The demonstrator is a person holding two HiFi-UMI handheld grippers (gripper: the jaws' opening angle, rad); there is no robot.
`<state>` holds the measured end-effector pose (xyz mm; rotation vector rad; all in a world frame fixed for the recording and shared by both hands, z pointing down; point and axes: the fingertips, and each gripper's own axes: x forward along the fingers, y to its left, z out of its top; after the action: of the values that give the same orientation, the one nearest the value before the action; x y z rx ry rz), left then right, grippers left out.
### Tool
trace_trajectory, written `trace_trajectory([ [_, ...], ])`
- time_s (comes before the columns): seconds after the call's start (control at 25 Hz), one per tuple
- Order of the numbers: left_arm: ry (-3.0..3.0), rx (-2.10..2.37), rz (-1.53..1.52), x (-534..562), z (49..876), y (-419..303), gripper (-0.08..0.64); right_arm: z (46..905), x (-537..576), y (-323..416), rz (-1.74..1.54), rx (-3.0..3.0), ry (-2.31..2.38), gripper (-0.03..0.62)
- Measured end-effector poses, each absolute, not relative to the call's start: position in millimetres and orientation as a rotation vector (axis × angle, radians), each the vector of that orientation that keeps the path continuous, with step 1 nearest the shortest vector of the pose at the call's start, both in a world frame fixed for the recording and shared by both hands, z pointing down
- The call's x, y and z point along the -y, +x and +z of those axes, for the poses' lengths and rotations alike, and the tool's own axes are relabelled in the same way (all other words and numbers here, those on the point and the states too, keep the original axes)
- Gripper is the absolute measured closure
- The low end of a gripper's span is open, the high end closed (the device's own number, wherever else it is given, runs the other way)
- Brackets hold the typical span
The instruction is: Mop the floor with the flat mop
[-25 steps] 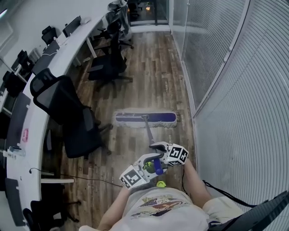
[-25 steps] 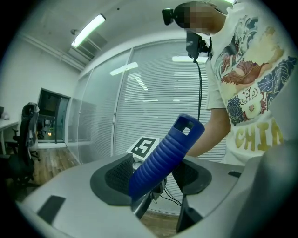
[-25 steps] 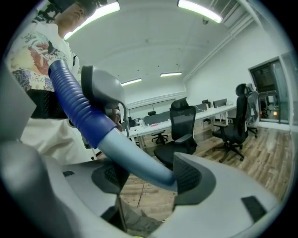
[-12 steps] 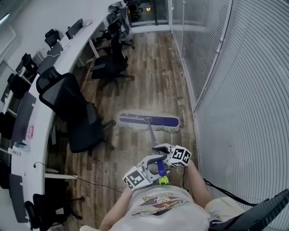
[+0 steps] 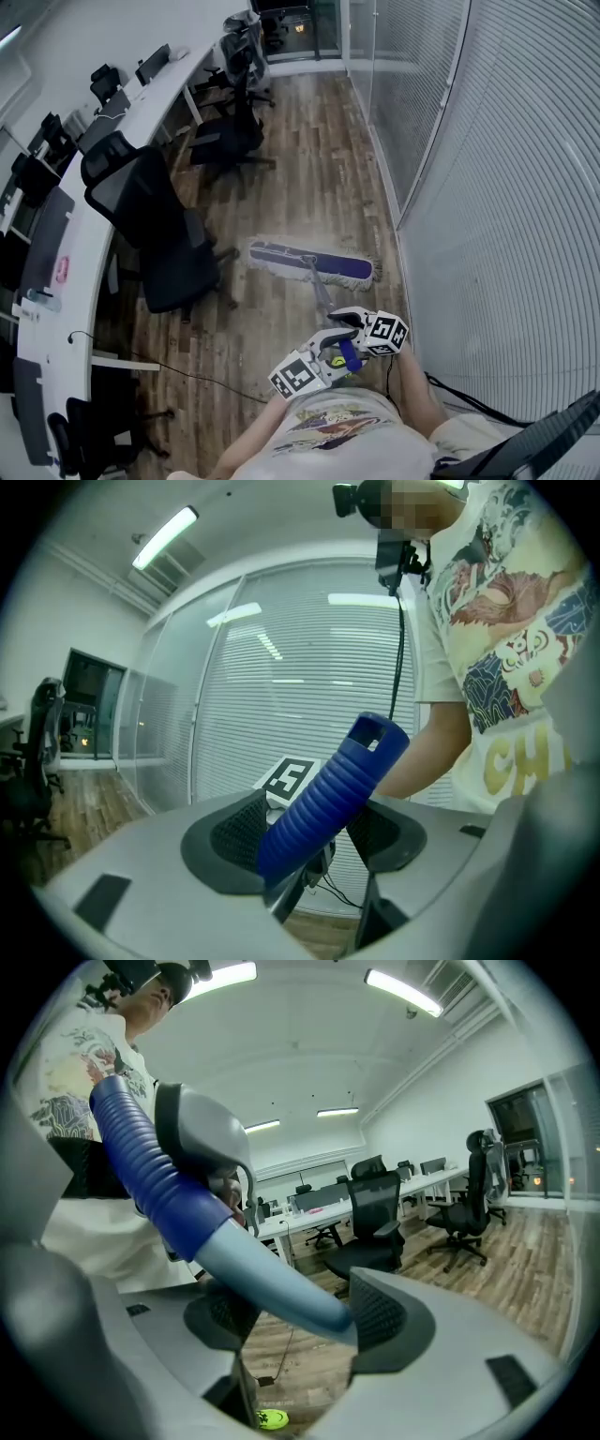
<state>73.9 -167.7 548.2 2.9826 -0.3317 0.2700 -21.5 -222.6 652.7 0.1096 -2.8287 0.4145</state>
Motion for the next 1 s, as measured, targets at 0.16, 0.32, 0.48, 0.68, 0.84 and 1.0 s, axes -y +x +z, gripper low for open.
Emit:
trace_trajectory([
  [0.16,2.986,0.305,0.237,123,537,57,0.318,642,180,-36,0.433,2.837,0.156,0.334],
  [0.32,2.989,0.222,0.282,62,543,51,0.318,648,123,-42,0.447,2.829,0.200,0.334],
  [0.48,3.001,0.157,0.308,3,550,50,0.318,653,68,-43,0.453,2.830,0.245,0.333],
  [0.68,3.002,0.120,0.318,-52,557,33,0.317,660,16,-58,0.456,2.833,0.282,0.331],
  [0.84,3.009,0.114,0.313,-68,560,18,0.316,661,2,-71,0.457,2.853,0.311,0.331],
  [1.0,3.010,0.115,0.316,-76,562,2,0.316,663,-6,-86,0.443,2.843,0.315,0.331],
])
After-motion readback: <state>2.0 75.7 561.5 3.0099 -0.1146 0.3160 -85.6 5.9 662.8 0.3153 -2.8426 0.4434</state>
